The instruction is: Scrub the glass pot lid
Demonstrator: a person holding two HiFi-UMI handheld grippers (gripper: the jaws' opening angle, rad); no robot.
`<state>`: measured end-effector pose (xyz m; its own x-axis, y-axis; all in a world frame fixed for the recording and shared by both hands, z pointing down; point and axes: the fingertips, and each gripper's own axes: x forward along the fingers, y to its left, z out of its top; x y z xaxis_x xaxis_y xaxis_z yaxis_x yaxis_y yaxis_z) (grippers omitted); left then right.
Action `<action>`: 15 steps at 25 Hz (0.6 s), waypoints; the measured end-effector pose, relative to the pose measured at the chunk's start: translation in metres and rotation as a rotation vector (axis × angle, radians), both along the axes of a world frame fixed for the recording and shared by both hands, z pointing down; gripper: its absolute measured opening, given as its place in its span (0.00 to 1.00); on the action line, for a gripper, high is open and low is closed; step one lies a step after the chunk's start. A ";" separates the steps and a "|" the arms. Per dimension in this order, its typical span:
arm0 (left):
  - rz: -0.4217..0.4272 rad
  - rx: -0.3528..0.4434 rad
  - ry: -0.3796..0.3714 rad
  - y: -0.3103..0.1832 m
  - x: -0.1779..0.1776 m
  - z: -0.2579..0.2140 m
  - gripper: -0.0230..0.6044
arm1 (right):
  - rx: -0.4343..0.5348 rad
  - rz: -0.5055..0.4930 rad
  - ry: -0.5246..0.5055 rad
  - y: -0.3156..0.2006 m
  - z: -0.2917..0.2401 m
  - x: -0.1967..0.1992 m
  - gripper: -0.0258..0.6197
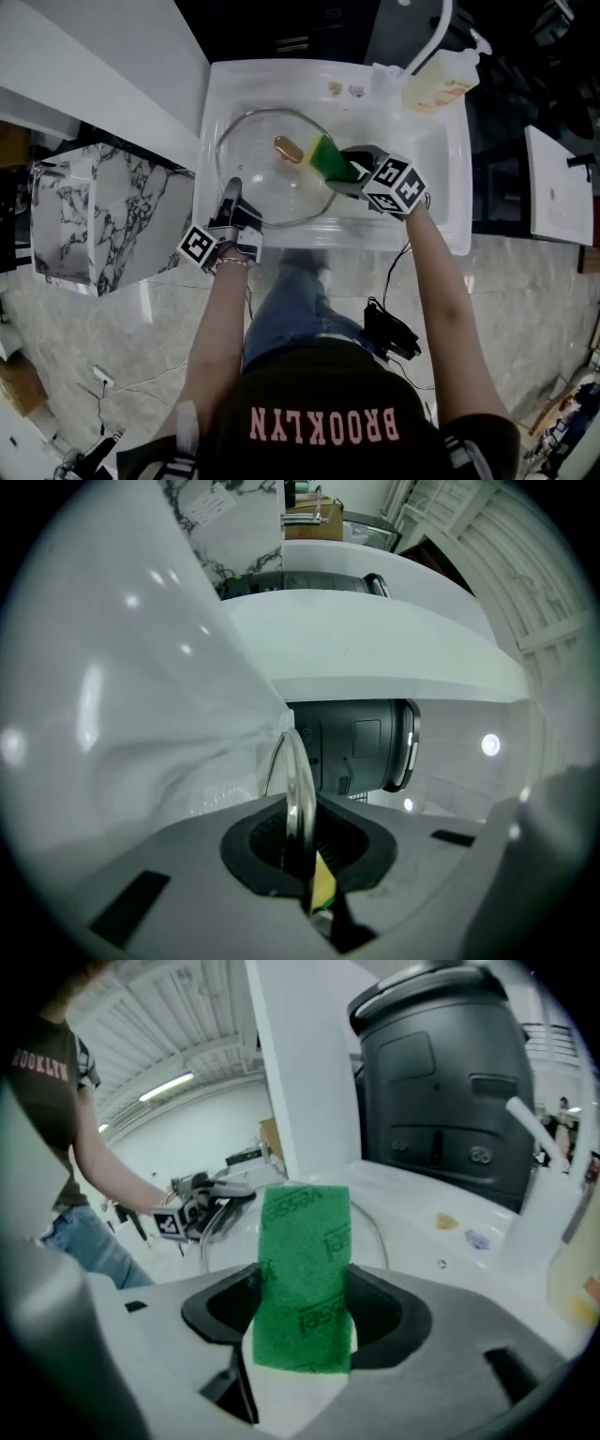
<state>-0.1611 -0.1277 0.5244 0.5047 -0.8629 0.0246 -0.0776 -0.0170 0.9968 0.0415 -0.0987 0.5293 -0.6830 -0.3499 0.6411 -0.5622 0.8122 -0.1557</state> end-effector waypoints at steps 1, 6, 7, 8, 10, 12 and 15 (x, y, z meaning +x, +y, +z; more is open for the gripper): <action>0.007 0.010 -0.015 0.000 0.001 -0.004 0.06 | 0.024 0.056 -0.039 -0.004 -0.012 0.004 0.45; 0.036 0.048 -0.129 0.000 0.010 -0.024 0.06 | 0.135 0.222 -0.118 -0.008 -0.065 0.026 0.46; 0.037 0.053 -0.147 0.001 0.012 -0.028 0.06 | 0.149 0.250 -0.110 -0.006 -0.071 0.032 0.46; 0.037 0.059 -0.162 0.001 0.014 -0.031 0.06 | 0.156 0.283 -0.106 -0.005 -0.076 0.038 0.46; 0.039 0.076 -0.181 0.001 0.019 -0.039 0.06 | 0.158 0.360 -0.116 -0.001 -0.084 0.049 0.46; 0.048 0.090 -0.212 0.000 0.023 -0.046 0.06 | 0.156 0.442 -0.151 0.002 -0.091 0.061 0.46; 0.076 0.088 -0.278 -0.002 0.030 -0.057 0.06 | 0.163 0.587 -0.248 0.006 -0.105 0.080 0.46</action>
